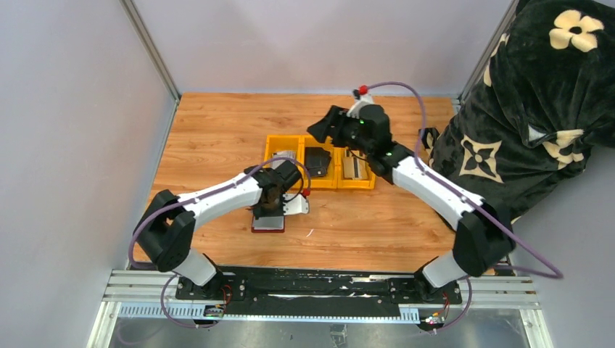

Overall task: Take the credit cards out of the card holder
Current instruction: Close the card holder at the center of the board.

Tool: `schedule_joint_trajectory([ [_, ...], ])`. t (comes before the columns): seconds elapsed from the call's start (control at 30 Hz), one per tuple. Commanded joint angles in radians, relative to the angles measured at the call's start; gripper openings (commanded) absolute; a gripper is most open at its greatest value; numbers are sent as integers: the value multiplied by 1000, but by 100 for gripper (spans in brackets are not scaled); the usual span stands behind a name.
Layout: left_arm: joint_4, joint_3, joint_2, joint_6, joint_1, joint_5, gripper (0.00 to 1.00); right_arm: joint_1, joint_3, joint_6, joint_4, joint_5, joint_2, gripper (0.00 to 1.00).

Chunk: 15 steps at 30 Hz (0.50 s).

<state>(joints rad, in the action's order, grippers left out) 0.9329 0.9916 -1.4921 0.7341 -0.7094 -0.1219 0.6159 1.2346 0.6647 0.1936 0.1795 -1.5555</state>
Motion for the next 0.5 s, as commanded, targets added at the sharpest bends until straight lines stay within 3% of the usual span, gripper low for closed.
schedule_joint_trajectory([
  [0.0, -163, -19, -95, -64, -68, -201, 0, -85, -165, 12, -34, -72, 147, 80],
  [0.13, -219, 8, -158, -85, -87, -398, 0, -116, -256, 8, -49, -46, 278, 82],
  [0.2, -216, 24, -160, -102, -88, -413, 11, -123, -292, 3, -58, -35, 330, 83],
  [0.27, -180, 37, -138, -127, -95, -349, 32, -127, -327, -3, -66, -32, 374, 84],
  [0.47, -11, 35, -15, -182, -104, 52, 59, -163, -428, 32, -66, -4, 462, 86],
])
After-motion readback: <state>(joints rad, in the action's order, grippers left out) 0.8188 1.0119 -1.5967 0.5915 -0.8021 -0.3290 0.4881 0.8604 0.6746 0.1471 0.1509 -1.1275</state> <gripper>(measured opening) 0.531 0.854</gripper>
